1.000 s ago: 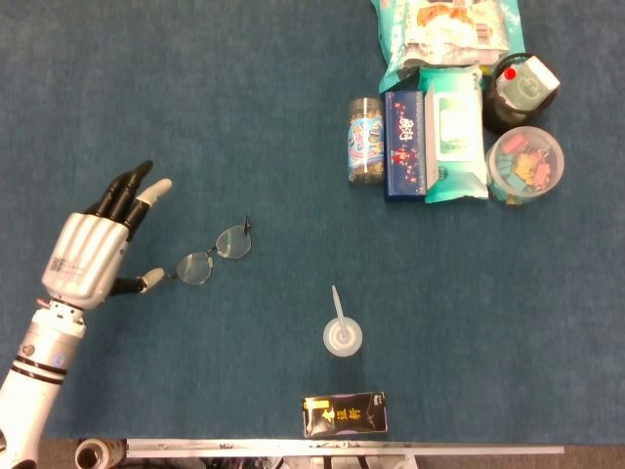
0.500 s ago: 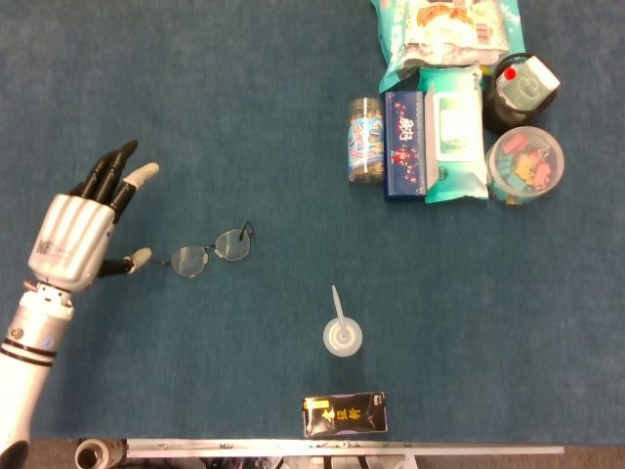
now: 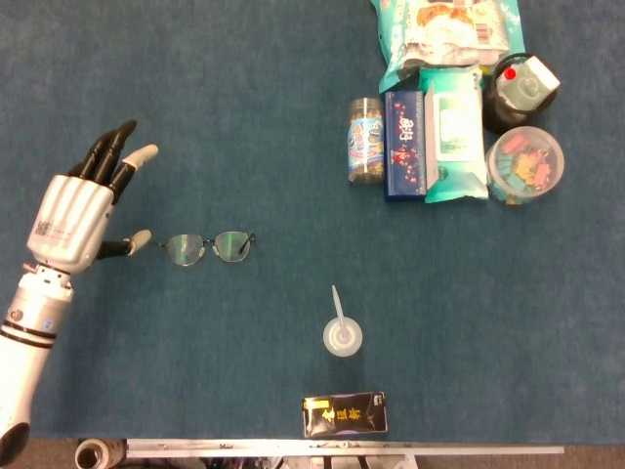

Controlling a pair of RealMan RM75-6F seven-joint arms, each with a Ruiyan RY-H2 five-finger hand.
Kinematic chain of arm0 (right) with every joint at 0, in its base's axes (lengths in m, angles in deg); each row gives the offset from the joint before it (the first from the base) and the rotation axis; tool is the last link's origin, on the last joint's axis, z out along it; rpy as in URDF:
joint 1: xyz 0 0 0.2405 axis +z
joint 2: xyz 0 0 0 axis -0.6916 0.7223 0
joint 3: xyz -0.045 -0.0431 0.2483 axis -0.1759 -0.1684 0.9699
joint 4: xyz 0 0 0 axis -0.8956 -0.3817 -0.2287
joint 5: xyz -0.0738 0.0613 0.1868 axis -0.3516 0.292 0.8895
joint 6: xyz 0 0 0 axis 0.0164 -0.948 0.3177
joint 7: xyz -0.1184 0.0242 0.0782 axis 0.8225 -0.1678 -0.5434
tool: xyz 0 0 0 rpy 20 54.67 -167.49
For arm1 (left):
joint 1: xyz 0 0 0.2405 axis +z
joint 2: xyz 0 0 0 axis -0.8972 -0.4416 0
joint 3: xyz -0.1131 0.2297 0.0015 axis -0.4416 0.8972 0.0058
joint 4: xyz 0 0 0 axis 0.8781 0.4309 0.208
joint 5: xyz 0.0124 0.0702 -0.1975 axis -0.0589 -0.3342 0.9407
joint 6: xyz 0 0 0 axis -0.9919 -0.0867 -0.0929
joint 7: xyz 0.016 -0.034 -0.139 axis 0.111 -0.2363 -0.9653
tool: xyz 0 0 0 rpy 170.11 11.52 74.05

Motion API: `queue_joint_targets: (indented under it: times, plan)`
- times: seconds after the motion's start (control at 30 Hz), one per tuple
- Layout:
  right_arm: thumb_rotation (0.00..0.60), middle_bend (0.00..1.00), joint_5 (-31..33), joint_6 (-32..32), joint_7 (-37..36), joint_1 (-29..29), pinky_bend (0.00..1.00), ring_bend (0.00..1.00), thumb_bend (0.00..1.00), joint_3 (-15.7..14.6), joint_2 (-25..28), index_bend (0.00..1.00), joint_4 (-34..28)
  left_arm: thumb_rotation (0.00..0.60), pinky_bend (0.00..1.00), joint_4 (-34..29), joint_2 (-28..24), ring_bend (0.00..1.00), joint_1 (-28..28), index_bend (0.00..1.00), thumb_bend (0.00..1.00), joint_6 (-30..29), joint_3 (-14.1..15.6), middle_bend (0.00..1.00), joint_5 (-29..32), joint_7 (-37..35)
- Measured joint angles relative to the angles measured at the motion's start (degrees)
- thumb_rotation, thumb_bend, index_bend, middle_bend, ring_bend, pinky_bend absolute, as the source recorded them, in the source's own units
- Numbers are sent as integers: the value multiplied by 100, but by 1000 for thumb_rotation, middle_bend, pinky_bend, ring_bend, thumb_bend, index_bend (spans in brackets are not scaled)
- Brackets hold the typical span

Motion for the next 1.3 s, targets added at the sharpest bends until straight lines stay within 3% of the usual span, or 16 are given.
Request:
queue_joint_targets:
  times: [0.37, 0.77, 1.07, 1.3]
  plan:
    - [600, 447, -44, 41, -51, -18, 296, 318, 520, -15, 15, 561, 6, 600, 433, -494, -324, 86, 200, 118, 16, -13, 234, 0, 93, 33]
    - [600, 447, -49, 64, -110, -30, 296, 318, 520, -13, 33, 561, 12, 600, 430, -605, -558, 86, 417, 59, 16, -154, 467, 0, 1, -444]
    - [600, 447, -90, 105, -131, -45, 296, 318, 519, -23, 44, 561, 8, 600, 430, -420, -651, 86, 490, 59, 17, -91, 384, 0, 276, -326]
    - [600, 447, -97, 121, -156, -55, 296, 318, 520, -29, 56, 561, 8, 600, 430, -54, -411, 86, 406, 60, 16, 8, 135, 0, 514, -79]
